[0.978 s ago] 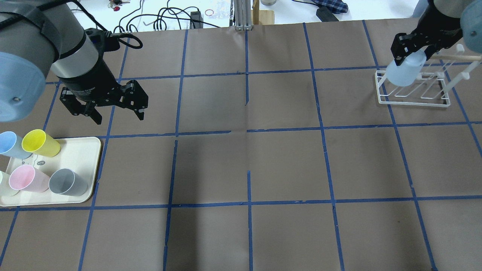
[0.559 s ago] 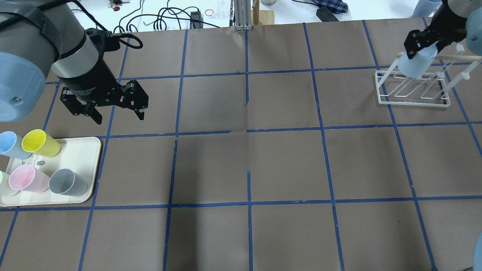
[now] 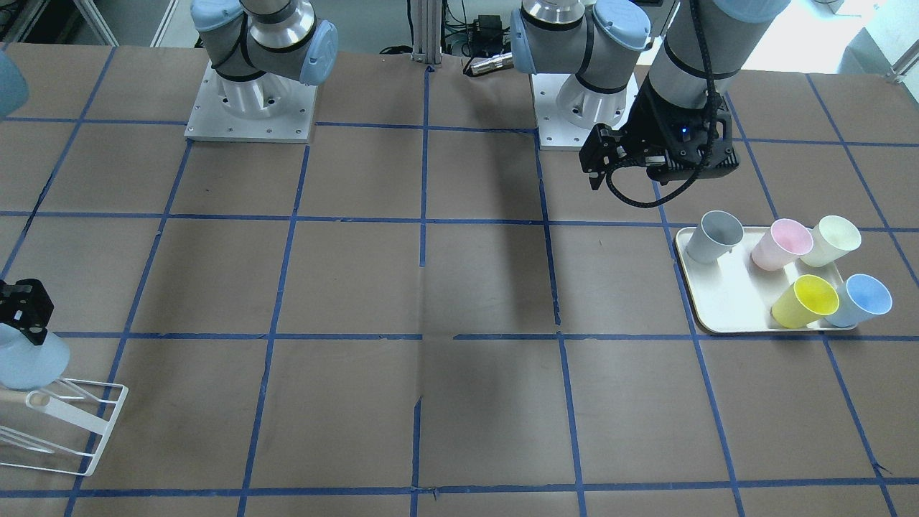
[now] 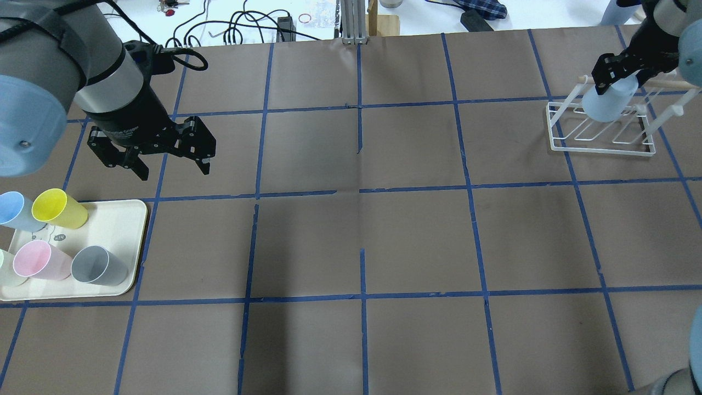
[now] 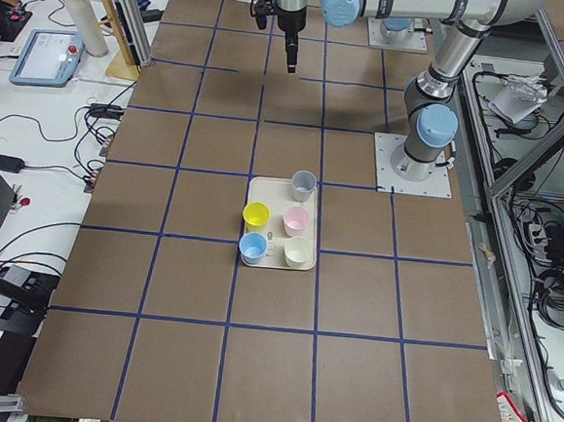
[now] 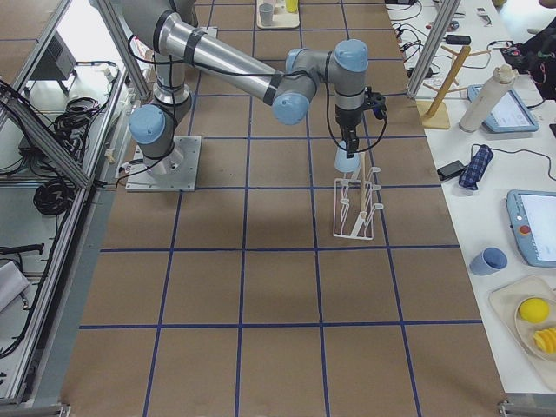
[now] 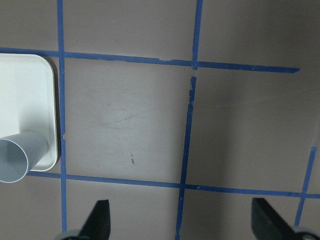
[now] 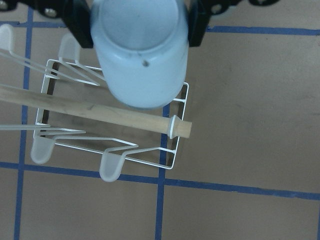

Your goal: Transfer IKEA cup to right arm and place on rack

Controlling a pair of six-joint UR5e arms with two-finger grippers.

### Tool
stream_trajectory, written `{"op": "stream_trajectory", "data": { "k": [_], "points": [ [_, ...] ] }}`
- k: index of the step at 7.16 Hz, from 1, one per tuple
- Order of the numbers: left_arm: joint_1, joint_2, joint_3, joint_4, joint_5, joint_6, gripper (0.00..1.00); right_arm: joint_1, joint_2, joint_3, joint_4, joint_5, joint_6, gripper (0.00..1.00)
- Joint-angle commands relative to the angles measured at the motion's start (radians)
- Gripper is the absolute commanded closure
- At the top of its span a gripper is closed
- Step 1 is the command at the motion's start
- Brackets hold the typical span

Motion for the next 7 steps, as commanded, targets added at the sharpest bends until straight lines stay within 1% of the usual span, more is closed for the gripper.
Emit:
{"op": "stream_trajectory", "data": {
  "k": [1,2,3,4,7],
  "points": [
    [0.0,0.0,0.0,0.0,0.0,0.0,0.0,-0.005,0.003,0.0,0.001,0.003,0.001,0.51],
    [0.0,-0.002,0.0,0.0,0.0,0.0,0.0,-0.005,0.003,0.0,0.001,0.017,0.001,0.38],
    [0.0,-0.002,0.0,0.0,-0.001,0.0,0.0,-0.005,0.003,0.0,-0.002,0.032,0.001,0.05],
    [0.0,-0.009,0.0,0.0,0.0,-0.001,0.0,-0.007,0.003,-0.001,0.0,0.035,-0.002,0.0],
    [-0.003,0.006,0.003,-0.001,-0.004,-0.003,0.0,-0.007,-0.002,-0.001,0.001,0.035,-0.005,0.0]
  ]
}}
